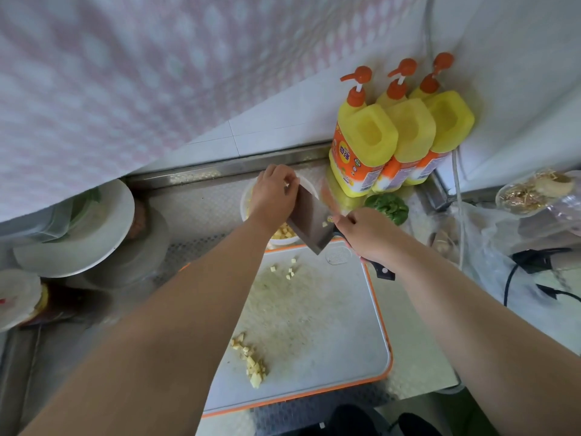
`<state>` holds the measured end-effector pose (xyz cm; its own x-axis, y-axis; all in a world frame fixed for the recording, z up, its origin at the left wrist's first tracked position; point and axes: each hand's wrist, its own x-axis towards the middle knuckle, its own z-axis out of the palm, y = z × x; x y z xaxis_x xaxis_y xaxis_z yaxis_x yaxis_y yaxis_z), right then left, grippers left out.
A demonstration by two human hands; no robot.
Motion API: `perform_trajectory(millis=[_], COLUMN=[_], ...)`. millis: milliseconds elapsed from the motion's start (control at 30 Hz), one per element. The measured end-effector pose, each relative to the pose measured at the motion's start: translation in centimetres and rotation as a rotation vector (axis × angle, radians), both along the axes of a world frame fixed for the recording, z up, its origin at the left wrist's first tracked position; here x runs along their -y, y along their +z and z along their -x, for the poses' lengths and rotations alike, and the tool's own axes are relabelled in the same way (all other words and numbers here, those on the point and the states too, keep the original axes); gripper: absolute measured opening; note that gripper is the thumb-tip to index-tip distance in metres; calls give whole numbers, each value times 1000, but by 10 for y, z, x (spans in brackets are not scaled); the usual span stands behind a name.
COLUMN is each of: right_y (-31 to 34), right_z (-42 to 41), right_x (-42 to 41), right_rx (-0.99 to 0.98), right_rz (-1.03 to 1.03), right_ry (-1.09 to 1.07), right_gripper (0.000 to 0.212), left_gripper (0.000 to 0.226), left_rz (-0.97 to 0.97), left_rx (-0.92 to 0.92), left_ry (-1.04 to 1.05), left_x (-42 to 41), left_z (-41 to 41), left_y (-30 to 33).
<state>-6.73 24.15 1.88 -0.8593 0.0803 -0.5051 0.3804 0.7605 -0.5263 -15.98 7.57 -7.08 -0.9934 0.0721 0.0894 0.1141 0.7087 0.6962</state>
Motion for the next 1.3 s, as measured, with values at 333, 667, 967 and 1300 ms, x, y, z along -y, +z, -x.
perform_trajectory(millis=[333, 667, 967, 1300], right_y=[-2, -1, 0, -11], right_z=[0, 20, 18, -29], right_x=[-11, 19, 22, -11], right_rx=[-37, -121, -184, -297], right_rz=[-42, -76, -21, 42], right_ry=[-28, 68, 51, -103], right_gripper=[48, 40, 38, 44], left_gripper=[22, 14, 23, 30], left_rz=[361, 28, 145, 469], left_rx=[107, 39, 224, 213], left_ry=[31, -76, 52, 137], left_x=[30, -18, 0, 33], left_z=[-9, -46, -28, -14], left_y=[-6, 36, 20, 1])
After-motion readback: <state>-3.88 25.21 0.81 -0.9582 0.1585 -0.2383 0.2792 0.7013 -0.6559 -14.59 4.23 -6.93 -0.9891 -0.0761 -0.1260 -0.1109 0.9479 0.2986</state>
